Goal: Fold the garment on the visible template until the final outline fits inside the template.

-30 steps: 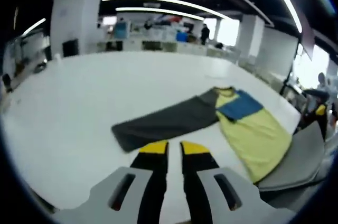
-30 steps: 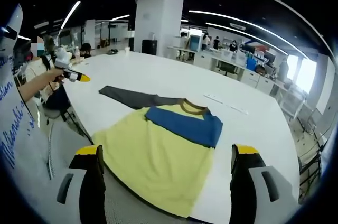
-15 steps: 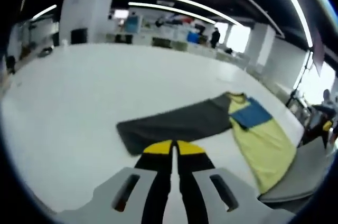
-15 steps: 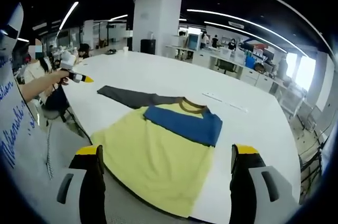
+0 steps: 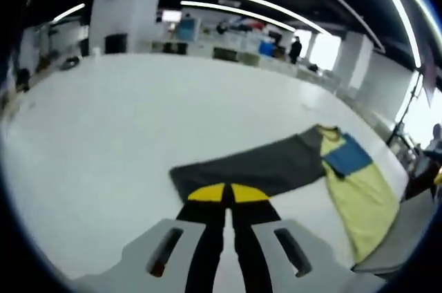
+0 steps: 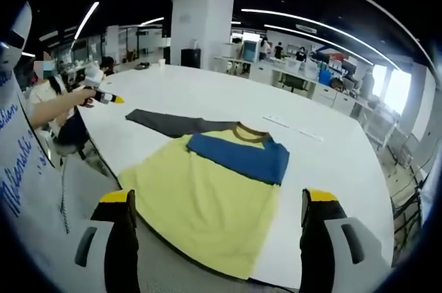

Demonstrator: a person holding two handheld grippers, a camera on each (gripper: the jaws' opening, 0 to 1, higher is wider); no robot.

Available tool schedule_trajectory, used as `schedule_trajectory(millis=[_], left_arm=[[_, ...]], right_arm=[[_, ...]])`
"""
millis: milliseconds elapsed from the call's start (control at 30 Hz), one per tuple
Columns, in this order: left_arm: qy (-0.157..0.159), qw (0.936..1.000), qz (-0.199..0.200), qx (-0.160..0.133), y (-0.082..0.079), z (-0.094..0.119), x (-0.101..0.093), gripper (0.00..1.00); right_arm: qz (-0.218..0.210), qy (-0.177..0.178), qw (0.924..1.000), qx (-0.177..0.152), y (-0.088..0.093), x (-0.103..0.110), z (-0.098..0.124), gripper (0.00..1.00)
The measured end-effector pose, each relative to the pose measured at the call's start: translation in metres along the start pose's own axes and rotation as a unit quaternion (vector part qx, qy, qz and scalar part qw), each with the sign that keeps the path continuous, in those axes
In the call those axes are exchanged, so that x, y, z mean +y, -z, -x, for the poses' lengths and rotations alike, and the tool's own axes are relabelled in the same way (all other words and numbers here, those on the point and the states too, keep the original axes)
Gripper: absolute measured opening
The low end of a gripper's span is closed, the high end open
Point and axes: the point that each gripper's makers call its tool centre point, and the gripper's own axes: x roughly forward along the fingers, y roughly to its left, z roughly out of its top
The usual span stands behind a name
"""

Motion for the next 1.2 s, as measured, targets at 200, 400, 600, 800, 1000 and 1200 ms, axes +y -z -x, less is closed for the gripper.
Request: schedule_trajectory(millis=[200, 400, 600, 800, 1000, 1200], left_arm=[[-0.01, 0.9999, 0.011, 0.002, -0.001, -0.009, 0.009, 0.0], [-0.029, 0.9993, 0.008, 0.02, 0.005, -0.022, 0.026, 0.0], [-0.035, 0.9986, 0.008, 0.038, 0.016, -0.032, 0.033, 0.0], [-0.051, 0.9959, -0.036, 0.065, 0.03, -0.042, 0.035, 0.05], [-0.059, 0.9953, -0.039, 0.066, 0.034, -0.049, 0.038, 0.07], [-0.076, 0.9946, -0.032, 0.063, 0.035, -0.053, 0.05, 0.1]], right_arm=[[-0.008, 0.01, 0.9999, -0.002, 0.001, -0.003, 0.006, 0.99], [-0.007, 0.015, 0.9999, 0.001, 0.002, -0.003, 0.011, 0.99], [-0.009, 0.02, 0.9997, 0.005, 0.003, -0.003, 0.014, 0.99], [-0.009, 0.02, 0.9997, 0.01, 0.003, -0.003, 0.013, 0.98], [-0.002, 0.026, 0.9996, 0.008, -0.003, -0.007, 0.014, 0.97], [-0.001, 0.028, 0.9996, 0.007, -0.006, -0.009, 0.016, 0.97]])
